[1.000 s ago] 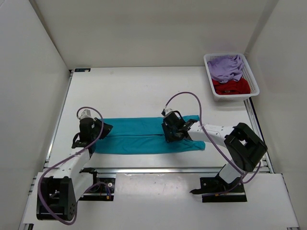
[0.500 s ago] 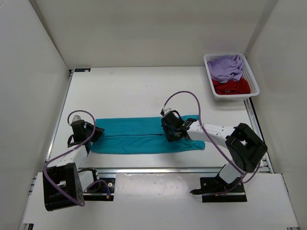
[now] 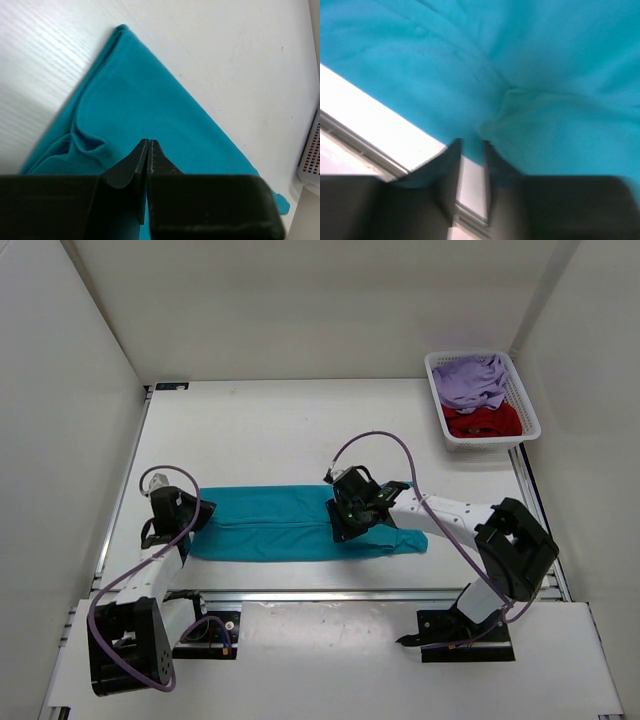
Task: Fold and stack the t-shirts
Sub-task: Fold the other side of the tshirt into a rectangle
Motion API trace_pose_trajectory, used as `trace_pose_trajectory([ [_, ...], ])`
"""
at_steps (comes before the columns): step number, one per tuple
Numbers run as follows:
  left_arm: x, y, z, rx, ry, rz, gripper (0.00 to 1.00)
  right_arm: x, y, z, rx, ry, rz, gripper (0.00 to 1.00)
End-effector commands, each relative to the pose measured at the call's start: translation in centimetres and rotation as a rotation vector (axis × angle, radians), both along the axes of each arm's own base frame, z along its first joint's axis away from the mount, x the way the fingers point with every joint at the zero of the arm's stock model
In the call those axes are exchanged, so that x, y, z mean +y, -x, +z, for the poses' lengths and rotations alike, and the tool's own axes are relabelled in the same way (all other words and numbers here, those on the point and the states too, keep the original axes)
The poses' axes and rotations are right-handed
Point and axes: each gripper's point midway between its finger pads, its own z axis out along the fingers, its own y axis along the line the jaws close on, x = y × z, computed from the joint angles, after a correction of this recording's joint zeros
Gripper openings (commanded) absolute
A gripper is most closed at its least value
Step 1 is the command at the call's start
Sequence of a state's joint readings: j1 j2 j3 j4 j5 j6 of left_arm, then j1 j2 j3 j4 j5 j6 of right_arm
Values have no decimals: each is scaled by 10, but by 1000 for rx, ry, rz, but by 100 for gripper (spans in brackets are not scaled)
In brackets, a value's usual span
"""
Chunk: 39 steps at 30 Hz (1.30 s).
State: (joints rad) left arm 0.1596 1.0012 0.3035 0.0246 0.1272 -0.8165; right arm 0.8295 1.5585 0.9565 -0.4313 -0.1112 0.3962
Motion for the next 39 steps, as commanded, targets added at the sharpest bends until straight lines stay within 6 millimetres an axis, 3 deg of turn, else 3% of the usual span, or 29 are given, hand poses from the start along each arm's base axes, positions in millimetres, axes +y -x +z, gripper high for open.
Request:
trace_pose_trajectory([
  [1, 6, -5, 8, -9, -66, 9, 0, 9, 11, 0, 33, -27, 42, 26],
  [5, 2, -13, 7, 12, -88, -15, 0, 0, -3, 28, -44, -100, -2, 32],
  [6, 5, -13, 3, 30, -89, 0, 0, -12, -11, 28, -45, -107, -55, 32],
  [8, 8, -14, -2, 52, -73, 6, 0, -30, -28, 43, -95, -175, -131, 25],
  [10, 6, -8, -18, 87, 16, 1, 0, -66, -54, 43, -122, -215, -282, 10],
  [11, 7, -6, -22, 98, 43, 6, 0, -71, -58, 40, -124, -238, -301, 3],
  [13, 8, -1, -34, 132, 72, 15, 0, -112, -92, 34, -168, -229, -464, 0],
  [14, 7, 1, -36, 139, 95, 19, 0, -118, -96, 32, -174, -230, -487, 2],
  [16, 9, 5, -40, 141, 132, 38, 0, -154, -119, 24, -195, -229, -606, 11],
  [18, 16, 9, -43, 144, 138, 72, 0, -168, -134, 24, -216, -296, -647, 19],
  [19, 19, 10, -41, 134, 125, 88, 0, -176, -133, 13, -191, -309, -674, 22],
  [20, 26, 9, -36, 113, 113, 115, 0, -181, -140, 19, -207, -341, -689, 24],
  [27, 31, -5, 7, -24, 55, 120, 1, -181, -145, 1, -154, -385, -681, 28],
  [29, 18, -13, 21, -53, 28, 70, 1, -179, -147, 2, -145, -423, -674, 27],
  [31, -18, -19, 28, -70, -2, -38, 1, -175, -146, -4, -121, -460, -662, 27],
  [35, -68, -38, 32, -64, -33, -179, 4, -174, -150, -8, -107, -476, -657, 21],
  [39, -75, -53, 11, 14, 46, -217, 3, -177, -152, -4, -120, -475, -673, 3],
])
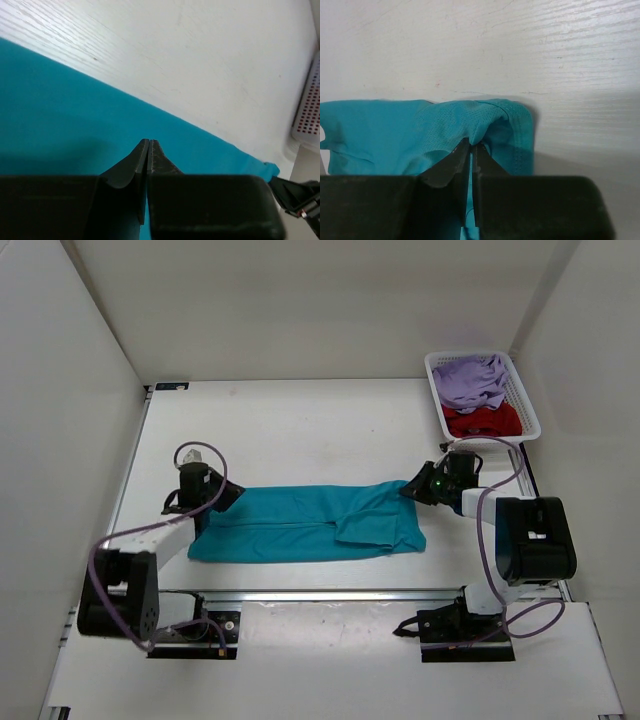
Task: Fold and stack the t-shirts
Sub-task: Fold the other side of the tshirt into a rectangle
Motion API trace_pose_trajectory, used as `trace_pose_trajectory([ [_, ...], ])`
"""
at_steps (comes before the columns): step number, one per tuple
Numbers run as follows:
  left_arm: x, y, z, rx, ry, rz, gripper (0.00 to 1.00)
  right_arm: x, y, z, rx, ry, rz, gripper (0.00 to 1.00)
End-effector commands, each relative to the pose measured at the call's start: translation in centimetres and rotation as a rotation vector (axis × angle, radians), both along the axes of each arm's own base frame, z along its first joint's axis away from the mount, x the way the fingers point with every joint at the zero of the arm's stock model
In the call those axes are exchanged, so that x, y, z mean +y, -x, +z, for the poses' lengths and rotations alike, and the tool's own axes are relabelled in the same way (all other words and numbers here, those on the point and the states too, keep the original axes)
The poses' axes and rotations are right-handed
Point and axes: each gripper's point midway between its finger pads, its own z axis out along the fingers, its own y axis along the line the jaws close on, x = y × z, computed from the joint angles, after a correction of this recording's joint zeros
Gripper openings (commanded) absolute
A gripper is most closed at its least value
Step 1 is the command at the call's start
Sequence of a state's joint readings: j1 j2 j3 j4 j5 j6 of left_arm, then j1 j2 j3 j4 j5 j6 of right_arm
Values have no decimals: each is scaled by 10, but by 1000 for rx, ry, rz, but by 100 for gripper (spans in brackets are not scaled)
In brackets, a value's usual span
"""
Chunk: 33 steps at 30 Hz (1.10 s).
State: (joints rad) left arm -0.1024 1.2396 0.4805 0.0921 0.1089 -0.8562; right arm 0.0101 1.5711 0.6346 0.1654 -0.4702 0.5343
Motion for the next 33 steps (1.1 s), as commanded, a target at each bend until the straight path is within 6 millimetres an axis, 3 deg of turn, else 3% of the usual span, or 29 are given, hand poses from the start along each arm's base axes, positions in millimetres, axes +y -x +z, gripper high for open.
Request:
trace_pose_trajectory([
  [1, 5, -16, -6, 19, 28, 14, 3, -2, -16, 19, -87, -8, -14, 2],
  [4, 22, -22, -19, 59, 43, 55, 3, -5, -21, 24, -84, 16, -25, 1],
  [5, 42, -24, -25, 75, 47, 111, 3, -20, -24, 18, -64, 36, -69, 0],
  [6, 49, -22, -31, 91, 51, 130, 3, -24, -28, 19, -58, 39, -83, 0],
  [10, 66, -11, -45, 113, 94, 205, 2, -34, -40, 12, -17, 70, -109, 0],
  [14, 78, -9, -44, 99, 104, 258, 1, -40, -43, 5, 20, 98, -124, 1],
  [16, 80, -11, -43, 96, 96, 258, 1, -36, -41, -1, 48, 86, -108, 5],
  [19, 80, -13, -40, 90, 107, 263, 1, -34, -39, -10, 82, 90, -103, 21],
  [22, 75, -15, -26, 48, 103, 245, 1, -35, -43, 9, 37, 100, -111, 27],
  [25, 63, -22, 0, -20, 43, 197, 2, -38, -41, 32, -10, 161, -138, 30],
  [26, 55, -20, 6, -36, 21, 169, 3, -27, -37, 42, -36, 188, -122, 31],
  [28, 49, -17, 15, -65, -1, 154, 4, -26, -35, 56, -77, 222, -132, 32],
  [31, 40, 1, 7, -60, 1, 120, 4, -12, -24, 67, -112, 241, -110, 29],
  [33, 49, 8, -4, -33, 5, 153, 5, 3, -13, 65, -118, 226, -77, 24],
])
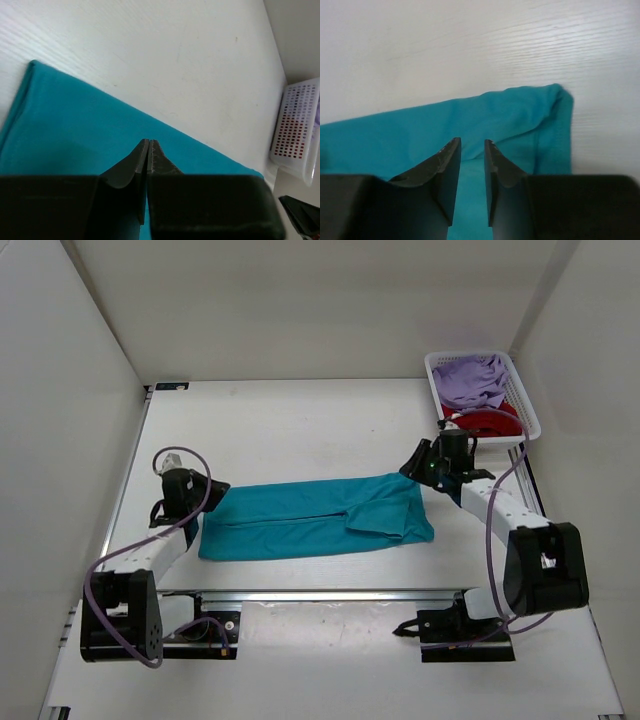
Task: Fold and stack the t-shirts
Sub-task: Fold the other side of the tshirt into a rectangle, then rotate the tshirt 90 degrees
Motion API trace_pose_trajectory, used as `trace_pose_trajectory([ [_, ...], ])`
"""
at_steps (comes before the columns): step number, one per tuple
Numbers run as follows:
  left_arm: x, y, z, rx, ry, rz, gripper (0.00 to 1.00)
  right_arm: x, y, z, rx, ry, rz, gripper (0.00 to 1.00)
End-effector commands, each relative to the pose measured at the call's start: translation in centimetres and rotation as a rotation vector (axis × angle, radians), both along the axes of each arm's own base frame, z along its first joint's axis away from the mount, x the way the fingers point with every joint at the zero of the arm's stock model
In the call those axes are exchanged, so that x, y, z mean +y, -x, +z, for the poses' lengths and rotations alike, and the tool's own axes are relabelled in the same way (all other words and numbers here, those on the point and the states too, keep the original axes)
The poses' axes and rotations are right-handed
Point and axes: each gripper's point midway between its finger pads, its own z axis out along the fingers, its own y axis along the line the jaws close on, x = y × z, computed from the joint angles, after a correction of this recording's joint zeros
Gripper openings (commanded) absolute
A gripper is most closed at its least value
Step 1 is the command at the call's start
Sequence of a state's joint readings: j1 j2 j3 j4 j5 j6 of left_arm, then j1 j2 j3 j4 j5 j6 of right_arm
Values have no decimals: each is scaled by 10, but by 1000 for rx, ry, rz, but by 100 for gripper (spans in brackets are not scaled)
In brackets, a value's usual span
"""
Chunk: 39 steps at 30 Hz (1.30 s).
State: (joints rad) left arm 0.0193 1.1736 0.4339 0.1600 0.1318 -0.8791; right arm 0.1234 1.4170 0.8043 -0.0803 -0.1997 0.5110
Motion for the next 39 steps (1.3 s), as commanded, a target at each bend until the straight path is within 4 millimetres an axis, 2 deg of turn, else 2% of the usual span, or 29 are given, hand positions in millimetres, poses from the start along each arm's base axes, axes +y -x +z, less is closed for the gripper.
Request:
trace_pose_trajectory([
  [1, 14, 22, -29, 76, -19, 36, 5, 13, 16, -2, -17, 38, 32, 15],
  [3, 26, 32, -42, 111, 22, 73, 4, 34, 24, -3, -28, 10, 95, 3],
  [4, 32, 35, -46, 114, 39, 97, 3, 44, 33, -8, -21, 10, 137, 0],
  [6, 39, 42, -52, 126, 66, 135, 1, 57, 45, -18, 7, 17, 184, 0],
  [8, 35, 50, -60, 147, 88, 124, 1, 70, 58, -29, 27, 28, 232, 0],
  [12, 43, 64, -65, 155, 51, 154, 0, 70, 79, -58, 100, 38, 234, 0],
  [15, 44, 74, -65, 139, 7, 156, 1, 68, 82, -69, 125, 26, 234, 0],
  [16, 48, 80, -71, 158, -2, 172, 1, 66, 82, -71, 139, 25, 230, 0],
  [19, 53, 76, -63, 135, 12, 181, 1, 67, 81, -66, 146, 41, 236, 0],
  [21, 53, 71, -55, 123, 31, 177, 1, 65, 80, -55, 125, 56, 229, 0],
  [24, 53, 56, -27, 42, 24, 169, 1, 60, 66, -35, 65, 47, 194, 7],
  [27, 42, 39, 5, -28, -2, 111, 4, 59, 50, -28, 45, 38, 179, 9],
  [28, 34, 39, 3, -19, 12, 84, 5, 59, 42, -23, 31, 33, 172, 9],
  [31, 10, 32, 10, -40, 10, -10, 6, 57, 18, -42, 79, 13, 149, 5],
  [33, -14, 35, 9, -30, -5, -96, 6, 59, 11, -57, 118, 14, 151, 1],
  [35, -33, 39, 7, -32, -17, -174, 6, 65, 1, -61, 124, 18, 156, 0],
  [36, -42, 41, 7, -36, -24, -212, 7, 67, 5, -75, 161, 23, 162, 0],
  [37, -45, 42, 5, -31, -28, -221, 6, 73, 1, -82, 180, 25, 170, 1],
  [38, -50, 44, 4, -29, -29, -248, 7, 79, -7, -78, 166, 22, 187, 0],
  [39, -54, 46, 5, -38, -27, -263, 7, 82, -9, -88, 202, 24, 198, 0],
])
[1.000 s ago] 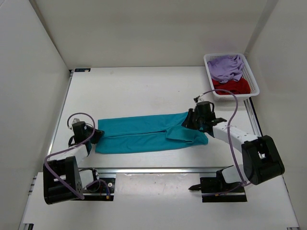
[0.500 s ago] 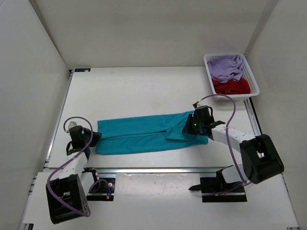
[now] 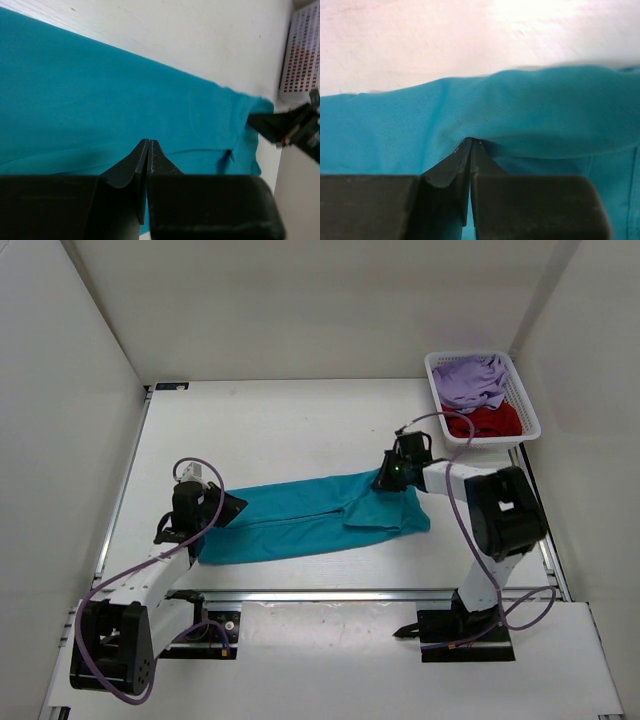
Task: Fold and stack the t-shirts
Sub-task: Rotate the tshirt 90 degrees
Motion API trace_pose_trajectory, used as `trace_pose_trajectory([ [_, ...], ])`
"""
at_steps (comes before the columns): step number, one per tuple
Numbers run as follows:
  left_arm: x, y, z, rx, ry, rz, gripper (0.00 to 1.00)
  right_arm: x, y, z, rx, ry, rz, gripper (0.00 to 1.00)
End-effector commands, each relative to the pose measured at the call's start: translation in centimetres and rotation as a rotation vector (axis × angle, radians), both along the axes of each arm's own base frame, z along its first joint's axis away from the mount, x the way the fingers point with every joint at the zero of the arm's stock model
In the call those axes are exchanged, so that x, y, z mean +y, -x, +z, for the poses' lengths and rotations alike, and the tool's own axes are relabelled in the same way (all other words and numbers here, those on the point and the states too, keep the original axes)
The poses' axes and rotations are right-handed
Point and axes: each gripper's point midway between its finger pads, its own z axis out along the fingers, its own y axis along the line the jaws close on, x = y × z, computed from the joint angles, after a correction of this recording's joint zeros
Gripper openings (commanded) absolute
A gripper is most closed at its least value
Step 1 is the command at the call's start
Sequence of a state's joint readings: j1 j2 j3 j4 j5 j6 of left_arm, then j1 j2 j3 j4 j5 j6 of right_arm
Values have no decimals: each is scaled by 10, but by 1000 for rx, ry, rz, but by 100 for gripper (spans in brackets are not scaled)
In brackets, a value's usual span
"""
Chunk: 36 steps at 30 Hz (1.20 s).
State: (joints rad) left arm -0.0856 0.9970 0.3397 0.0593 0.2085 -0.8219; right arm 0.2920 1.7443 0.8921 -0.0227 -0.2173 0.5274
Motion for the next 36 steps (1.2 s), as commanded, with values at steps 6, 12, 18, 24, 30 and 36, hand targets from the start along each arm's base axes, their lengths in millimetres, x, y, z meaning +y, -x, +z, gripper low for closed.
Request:
trace_pose_trajectory([
  [6, -37, 15, 1, -15, -13, -178, 10, 77, -152, 32, -69, -7, 141, 0],
  [12, -50, 31, -4, 9, -35, -229, 11, 145, -217, 81, -165, -293, 269, 3],
  [18, -49, 49, -16, 41, -38, -230, 13, 139, -184, 276, -503, -202, 360, 27],
  [24, -50, 54, -14, 12, -36, -247, 16, 129, -106, 271, -320, 76, 370, 24],
  [30, -52, 61, -3, -22, -18, -296, 18, 169, -39, 256, -294, 311, 373, 9],
  [36, -47, 61, 5, -63, 14, -282, 20, 153, 3, 311, -414, 384, 277, 13],
])
